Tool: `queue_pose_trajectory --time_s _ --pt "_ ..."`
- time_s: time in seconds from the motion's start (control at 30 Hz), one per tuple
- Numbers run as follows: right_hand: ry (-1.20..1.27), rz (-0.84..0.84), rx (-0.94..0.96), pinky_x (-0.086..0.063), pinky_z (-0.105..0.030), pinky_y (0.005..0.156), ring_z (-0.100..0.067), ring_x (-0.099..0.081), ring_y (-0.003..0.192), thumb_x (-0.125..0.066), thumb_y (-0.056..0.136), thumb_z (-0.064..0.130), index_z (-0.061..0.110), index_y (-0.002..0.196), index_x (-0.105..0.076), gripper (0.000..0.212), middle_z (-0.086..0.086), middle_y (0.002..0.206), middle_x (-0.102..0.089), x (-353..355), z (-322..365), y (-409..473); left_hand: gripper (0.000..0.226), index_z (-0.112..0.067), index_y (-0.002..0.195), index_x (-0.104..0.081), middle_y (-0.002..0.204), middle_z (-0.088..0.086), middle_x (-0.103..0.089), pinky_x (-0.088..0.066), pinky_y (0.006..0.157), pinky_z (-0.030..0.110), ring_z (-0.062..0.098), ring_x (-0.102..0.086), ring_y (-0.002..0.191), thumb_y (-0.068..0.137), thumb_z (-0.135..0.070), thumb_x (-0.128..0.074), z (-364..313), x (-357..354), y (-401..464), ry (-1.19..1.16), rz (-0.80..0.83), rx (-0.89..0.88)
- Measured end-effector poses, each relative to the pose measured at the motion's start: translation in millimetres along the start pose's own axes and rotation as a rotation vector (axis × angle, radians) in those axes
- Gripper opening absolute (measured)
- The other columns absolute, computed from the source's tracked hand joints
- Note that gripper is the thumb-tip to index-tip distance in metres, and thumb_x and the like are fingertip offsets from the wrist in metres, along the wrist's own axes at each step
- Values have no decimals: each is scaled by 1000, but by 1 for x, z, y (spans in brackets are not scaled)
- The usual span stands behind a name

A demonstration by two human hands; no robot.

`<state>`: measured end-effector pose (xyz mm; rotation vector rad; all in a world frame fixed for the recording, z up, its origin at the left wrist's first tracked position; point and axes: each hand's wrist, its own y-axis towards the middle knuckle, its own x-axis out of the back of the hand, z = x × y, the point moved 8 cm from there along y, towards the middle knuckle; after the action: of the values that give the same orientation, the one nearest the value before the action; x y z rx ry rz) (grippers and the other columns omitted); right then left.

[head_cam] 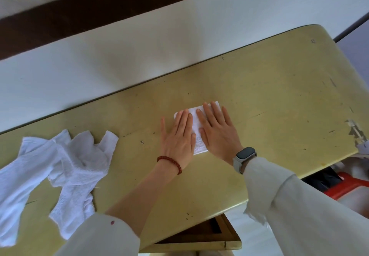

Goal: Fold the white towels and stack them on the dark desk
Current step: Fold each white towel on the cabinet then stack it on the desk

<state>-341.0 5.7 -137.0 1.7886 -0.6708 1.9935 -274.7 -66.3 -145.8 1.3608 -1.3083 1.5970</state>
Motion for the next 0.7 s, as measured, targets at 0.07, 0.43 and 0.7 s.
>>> queue_pose_trajectory --time_s 0.07,0.43,0.7 --pt "-7 51 -15 -30 -59 102 -39 -39 130 -17 96 38 15 137 -40 53 -14 143 -41 -7 -8 -2 58 -6 138 -37 145 8 -38 -23 103 60 19 -36 134 91 -35 -20 4 -6 -1 19 20 -1" --pt "24 36 -15 -20 -66 101 -39 -35 132 -28 91 32 15 136 -41 50 -13 143 -40 7 -10 -8 47 -3 126 -52 132 15 -52 -30 104 48 31 -45 125 86 -12 -29 44 29 -5 -566 -304 99" --pt "86 15 113 -18 -50 109 -32 -26 138 -16 97 34 20 141 -28 47 -14 149 -30 -9 20 -24 36 -22 120 -59 121 -2 -58 -23 99 31 21 -41 119 84 -21 -60 71 25 9 -604 -251 250"
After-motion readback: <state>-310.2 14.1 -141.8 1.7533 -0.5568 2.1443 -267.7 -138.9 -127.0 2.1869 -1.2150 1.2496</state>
